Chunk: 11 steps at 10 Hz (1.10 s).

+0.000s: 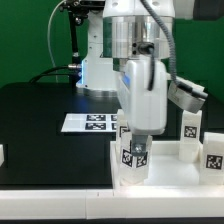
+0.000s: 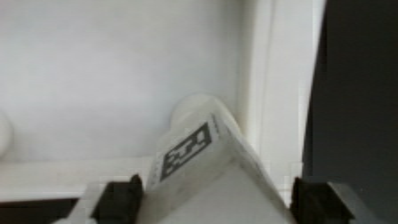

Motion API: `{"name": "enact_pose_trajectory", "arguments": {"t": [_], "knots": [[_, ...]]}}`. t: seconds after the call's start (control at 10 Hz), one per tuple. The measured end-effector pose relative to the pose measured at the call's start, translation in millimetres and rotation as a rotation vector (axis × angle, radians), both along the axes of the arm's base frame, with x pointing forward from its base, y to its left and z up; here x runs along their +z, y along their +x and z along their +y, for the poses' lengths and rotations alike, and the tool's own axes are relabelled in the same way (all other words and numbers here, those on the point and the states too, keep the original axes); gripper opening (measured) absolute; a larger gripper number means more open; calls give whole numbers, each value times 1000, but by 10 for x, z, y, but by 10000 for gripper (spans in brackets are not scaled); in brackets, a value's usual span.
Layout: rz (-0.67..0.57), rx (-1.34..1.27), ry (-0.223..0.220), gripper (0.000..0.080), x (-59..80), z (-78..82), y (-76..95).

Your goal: Assemble square table

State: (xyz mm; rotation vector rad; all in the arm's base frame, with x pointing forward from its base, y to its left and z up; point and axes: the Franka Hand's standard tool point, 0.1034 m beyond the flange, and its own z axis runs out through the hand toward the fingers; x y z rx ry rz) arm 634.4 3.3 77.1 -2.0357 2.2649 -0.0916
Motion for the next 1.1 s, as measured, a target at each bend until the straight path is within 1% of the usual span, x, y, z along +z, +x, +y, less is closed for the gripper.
{"name": "enact_pose_trajectory", "arguments": {"t": [0.1, 0.2, 0.4, 0.5, 0.6, 0.7, 0.8, 0.9, 1.1], "knots": [[0, -125, 17, 399, 14, 45, 21], [-3, -199, 24, 399, 7, 46, 28], [-7, -242, 35, 399, 4, 40, 28], [-6, -233, 34, 399, 2, 42, 27], [-8, -142, 21, 492, 2, 40, 25], [-9, 43, -3, 605, -2, 39, 19], [-7, 216, -25, 637, -10, 43, 8], [-6, 393, -43, 646, -13, 55, -1], [-9, 537, -61, 649, -14, 42, 0]]}}
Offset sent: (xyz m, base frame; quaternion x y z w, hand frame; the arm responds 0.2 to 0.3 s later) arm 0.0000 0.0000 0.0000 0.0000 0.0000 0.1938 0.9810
